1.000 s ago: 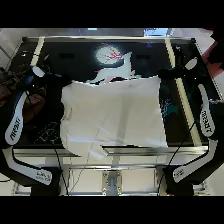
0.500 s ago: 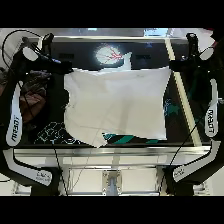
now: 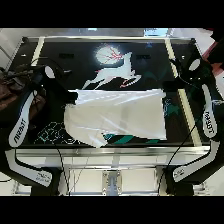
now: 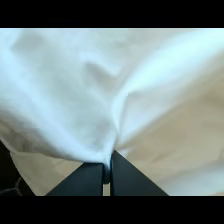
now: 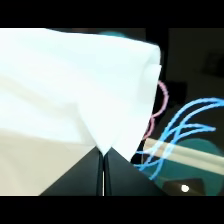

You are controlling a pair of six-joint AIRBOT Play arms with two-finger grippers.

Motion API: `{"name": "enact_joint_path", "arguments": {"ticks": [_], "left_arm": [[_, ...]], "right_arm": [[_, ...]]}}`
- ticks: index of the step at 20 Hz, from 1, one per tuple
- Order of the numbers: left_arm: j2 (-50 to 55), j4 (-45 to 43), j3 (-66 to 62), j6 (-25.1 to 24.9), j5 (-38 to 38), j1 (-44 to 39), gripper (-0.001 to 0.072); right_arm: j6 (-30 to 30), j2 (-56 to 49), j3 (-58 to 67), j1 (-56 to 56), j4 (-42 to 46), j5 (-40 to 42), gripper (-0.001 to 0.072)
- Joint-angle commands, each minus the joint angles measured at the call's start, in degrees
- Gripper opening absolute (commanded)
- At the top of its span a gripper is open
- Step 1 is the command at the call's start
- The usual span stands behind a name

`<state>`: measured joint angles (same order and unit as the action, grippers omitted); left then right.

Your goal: Fold the shirts.

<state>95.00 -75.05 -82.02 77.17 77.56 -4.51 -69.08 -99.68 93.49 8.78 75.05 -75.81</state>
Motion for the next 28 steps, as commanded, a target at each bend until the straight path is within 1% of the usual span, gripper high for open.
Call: {"name": "enact_joint_path", "arguments": {"ticks": [1, 4, 5, 8, 9, 10, 11, 12, 13, 15, 16, 17, 18, 20, 21, 23, 24, 25, 27, 28], "left_arm": [[1.2, -1.9, 6.3, 1.9, -6.9, -0.2, 0.0011], [2.6, -1.3, 6.3, 4.3, -12.5, -0.2, 0.0011], [2.7, -0.8, 6.3, 4.3, -13.5, -0.2, 0.0012], [2.7, 0.5, 6.3, 4.3, -13.8, -0.2, 0.0012], [2.7, 0.9, 6.1, 4.2, -13.6, -0.2, 0.0033], [2.6, 0.9, 5.8, 3.9, -13.3, -0.2, 0.0228], [2.6, 0.9, 4.7, 3.9, -12.4, -0.1, 0.0500], [2.2, 0.9, 2.7, 3.9, -10.1, 0.0, 0.0597], [1.0, 0.9, 0.7, 3.8, -8.3, 0.0, 0.0596], [-4.8, 0.0, -2.6, 2.3, -6.3, 0.0, 0.0596], [-8.7, -1.2, -2.5, 2.4, -6.6, 0.0, 0.0596], [-13.3, -3.0, -1.4, 2.5, -6.5, 0.0, 0.0596], [-17.9, -3.9, 1.1, 2.9, -6.8, 0.3, 0.0596], [-28.8, -4.9, 12.4, 6.8, -10.6, 1.3, 0.0595], [-34.8, -4.8, 20.0, 10.6, -13.9, 1.6, 0.0596], [-47.1, -2.3, 40.1, 21.6, -20.5, 1.6, 0.0595], [-52.8, 1.7, 48.5, 25.9, -22.3, 1.6, 0.0594], [-57.4, 6.6, 54.9, 27.9, -22.8, 1.6, 0.0588], [-64.8, 15.1, 64.1, 28.3, -22.6, 1.6, 0.0586], [-66.8, 16.2, 66.7, 28.8, -22.9, 1.6, 0.0586]], "right_arm": [[0.1, 0.0, -7.8, -0.9, -0.1, 5.4, 0.0024], [0.1, 0.0, -12.3, -1.4, -1.0, 10.2, 0.0025], [0.0, 0.0, -13.2, -1.3, -1.4, 10.9, 0.0024], [0.0, 0.0, -14.6, -1.3, -1.2, 10.8, 0.0028], [-0.4, 0.0, -14.5, -1.3, -1.2, 9.6, 0.0047], [-0.4, 0.1, -14.5, -1.2, -1.3, 7.8, 0.0153], [-0.4, 0.5, -14.5, -1.2, -0.9, 5.4, 0.0311], [-0.3, 1.7, -14.4, -1.2, 0.5, 3.0, 0.0331], [-0.4, 3.5, -14.5, -1.2, 2.5, 1.7, 0.0331], [-0.7, 10.2, -14.5, -0.4, 7.5, 2.1, 0.0336], [-1.7, 13.8, -14.5, 0.8, 9.1, 3.3, 0.0358], [-2.7, 17.4, -14.5, 2.8, 9.4, 4.9, 0.0422], [-4.0, 20.6, -14.5, 5.9, 8.3, 6.1, 0.0432], [-4.2, 24.5, -14.9, 13.1, 0.9, 5.0, 0.0441], [-2.7, 25.6, -16.1, 16.9, -4.5, 3.8, 0.0441], [-0.3, 26.5, -19.3, 22.1, -12.9, 1.4, 0.0441], [0.9, 26.6, -21.0, 23.8, -16.3, 0.4, 0.0441], [1.6, 26.6, -22.2, 24.7, -18.7, -0.1, 0.0441], [2.6, 26.6, -23.4, 25.0, -21.3, 0.3, 0.0440], [3.5, 26.7, -23.5, 24.8, -22.9, 0.7, 0.0441]]}}
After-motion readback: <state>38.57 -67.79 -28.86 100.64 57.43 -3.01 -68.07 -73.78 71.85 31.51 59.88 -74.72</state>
